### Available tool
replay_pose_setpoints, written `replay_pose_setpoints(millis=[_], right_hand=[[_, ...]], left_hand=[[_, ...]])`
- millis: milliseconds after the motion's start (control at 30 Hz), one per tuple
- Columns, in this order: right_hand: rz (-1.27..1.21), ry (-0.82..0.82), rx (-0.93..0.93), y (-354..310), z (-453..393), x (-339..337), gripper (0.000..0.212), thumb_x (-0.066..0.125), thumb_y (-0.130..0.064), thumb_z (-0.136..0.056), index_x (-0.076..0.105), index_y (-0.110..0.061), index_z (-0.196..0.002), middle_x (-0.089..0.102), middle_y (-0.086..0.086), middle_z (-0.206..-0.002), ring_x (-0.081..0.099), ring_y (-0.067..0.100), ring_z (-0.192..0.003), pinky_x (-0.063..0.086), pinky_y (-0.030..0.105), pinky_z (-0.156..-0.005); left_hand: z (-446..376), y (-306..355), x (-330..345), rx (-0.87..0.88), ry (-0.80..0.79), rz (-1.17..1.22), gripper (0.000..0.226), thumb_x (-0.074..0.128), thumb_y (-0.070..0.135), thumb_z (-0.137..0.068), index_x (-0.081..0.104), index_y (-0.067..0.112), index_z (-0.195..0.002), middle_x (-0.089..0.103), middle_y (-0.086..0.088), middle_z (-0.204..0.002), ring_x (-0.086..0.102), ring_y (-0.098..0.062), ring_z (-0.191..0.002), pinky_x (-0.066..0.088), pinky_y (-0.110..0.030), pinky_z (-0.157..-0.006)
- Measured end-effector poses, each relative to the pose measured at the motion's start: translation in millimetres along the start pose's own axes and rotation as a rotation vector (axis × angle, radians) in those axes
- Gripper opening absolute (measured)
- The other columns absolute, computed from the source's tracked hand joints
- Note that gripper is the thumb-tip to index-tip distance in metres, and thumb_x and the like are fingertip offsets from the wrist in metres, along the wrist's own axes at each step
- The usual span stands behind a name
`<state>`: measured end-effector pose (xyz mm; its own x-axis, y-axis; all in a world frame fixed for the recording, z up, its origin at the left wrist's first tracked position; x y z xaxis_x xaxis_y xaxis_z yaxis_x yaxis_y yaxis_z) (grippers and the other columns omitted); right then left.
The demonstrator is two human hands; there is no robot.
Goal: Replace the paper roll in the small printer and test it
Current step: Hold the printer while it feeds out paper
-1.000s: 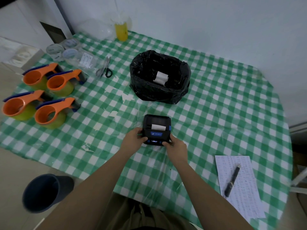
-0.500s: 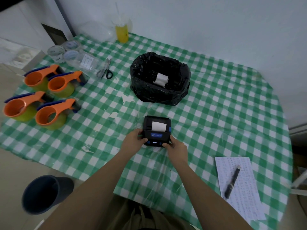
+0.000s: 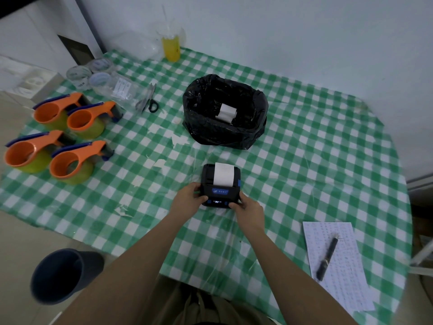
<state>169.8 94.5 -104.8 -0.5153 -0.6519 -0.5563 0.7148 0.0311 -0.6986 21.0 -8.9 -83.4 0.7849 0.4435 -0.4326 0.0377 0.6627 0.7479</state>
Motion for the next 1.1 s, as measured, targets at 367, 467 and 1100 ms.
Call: replay_pose_setpoints(millis=[367, 467, 1100], right_hand=[[0.001, -0.005, -0.006, -1.9, 1.5, -1.5, 0.039, 0.060, -0.022, -0.088, 0.057, -0.031, -0.125, 0.071, 0.008, -0.085, 0.056, 0.017, -0.065, 0.037, 0.022, -0.048], [0.007, -0.003, -0.009, -2.4, 1.8, -1.6, 0.039, 0.060, -0.021, -0.088, 0.057, -0.031, -0.126, 0.070, 0.007, -0.086, 0.056, 0.017, -0.066, 0.037, 0.021, -0.048], [0.000, 0.003, 0.001, -0.6, 0.8, 0.5, 0.041, 0.060, -0.023, -0.088, 0.055, -0.033, -0.127, 0.073, 0.009, -0.089, 0.058, 0.019, -0.069, 0.041, 0.024, -0.052]], left_hand=[[0.5, 0.7, -0.1, -0.003, -0.002, -0.013, 0.038, 0.061, 0.009, -0.085, 0.052, 0.006, -0.122, 0.058, -0.014, -0.129, 0.060, -0.028, -0.113, 0.045, -0.034, -0.092], [0.6, 0.8, 0.1, -0.008, -0.004, -0.017, 0.039, 0.061, 0.009, -0.085, 0.051, 0.006, -0.123, 0.058, -0.013, -0.131, 0.060, -0.028, -0.114, 0.044, -0.032, -0.091], [0.5, 1.7, -0.1, -0.006, 0.001, -0.020, 0.039, 0.062, 0.008, -0.084, 0.052, 0.005, -0.122, 0.058, -0.014, -0.130, 0.060, -0.028, -0.113, 0.045, -0.034, -0.093]])
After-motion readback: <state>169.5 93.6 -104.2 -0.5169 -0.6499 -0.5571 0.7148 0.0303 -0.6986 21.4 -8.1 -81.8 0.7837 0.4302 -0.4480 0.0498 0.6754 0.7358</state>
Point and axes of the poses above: each hand's wrist, its own z-axis away from the middle knuckle, its own x-axis out of the palm, y = z × x, the point moved 3 cm from there along -z, towards the middle knuckle
